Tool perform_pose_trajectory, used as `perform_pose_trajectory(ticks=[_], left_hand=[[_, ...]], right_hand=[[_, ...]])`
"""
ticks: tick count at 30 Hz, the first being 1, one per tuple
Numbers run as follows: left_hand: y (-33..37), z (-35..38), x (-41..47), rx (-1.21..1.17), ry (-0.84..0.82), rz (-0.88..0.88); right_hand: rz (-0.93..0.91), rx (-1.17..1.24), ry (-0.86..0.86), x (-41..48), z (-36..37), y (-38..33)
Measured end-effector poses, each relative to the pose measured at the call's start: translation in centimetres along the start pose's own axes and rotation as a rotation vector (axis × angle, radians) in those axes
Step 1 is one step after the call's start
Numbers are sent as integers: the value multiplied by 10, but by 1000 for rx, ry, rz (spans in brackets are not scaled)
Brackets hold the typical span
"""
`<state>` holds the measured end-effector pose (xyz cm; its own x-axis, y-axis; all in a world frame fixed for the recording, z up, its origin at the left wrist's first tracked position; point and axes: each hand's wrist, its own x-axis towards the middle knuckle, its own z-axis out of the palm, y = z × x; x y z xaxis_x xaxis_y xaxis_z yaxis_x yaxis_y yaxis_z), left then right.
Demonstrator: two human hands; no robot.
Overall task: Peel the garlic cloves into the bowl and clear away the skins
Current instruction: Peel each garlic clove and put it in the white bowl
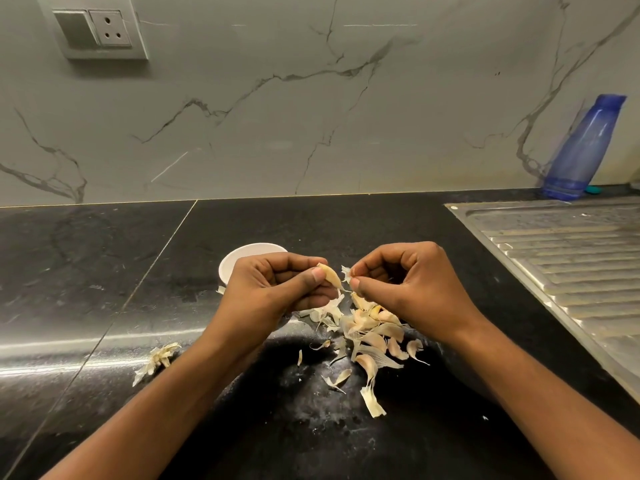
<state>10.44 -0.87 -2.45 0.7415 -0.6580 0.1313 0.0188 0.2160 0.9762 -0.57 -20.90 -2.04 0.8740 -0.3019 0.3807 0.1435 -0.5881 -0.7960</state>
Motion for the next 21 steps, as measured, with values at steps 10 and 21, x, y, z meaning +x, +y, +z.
perform_pose_trajectory(ticks=[10, 21], left_hand=[[5, -1, 0, -49, 16, -77], [6, 5, -2, -108, 37, -106]], right_hand=[[-104, -20, -104, -4, 7, 0], [-185, -61, -54, -6, 10, -2]])
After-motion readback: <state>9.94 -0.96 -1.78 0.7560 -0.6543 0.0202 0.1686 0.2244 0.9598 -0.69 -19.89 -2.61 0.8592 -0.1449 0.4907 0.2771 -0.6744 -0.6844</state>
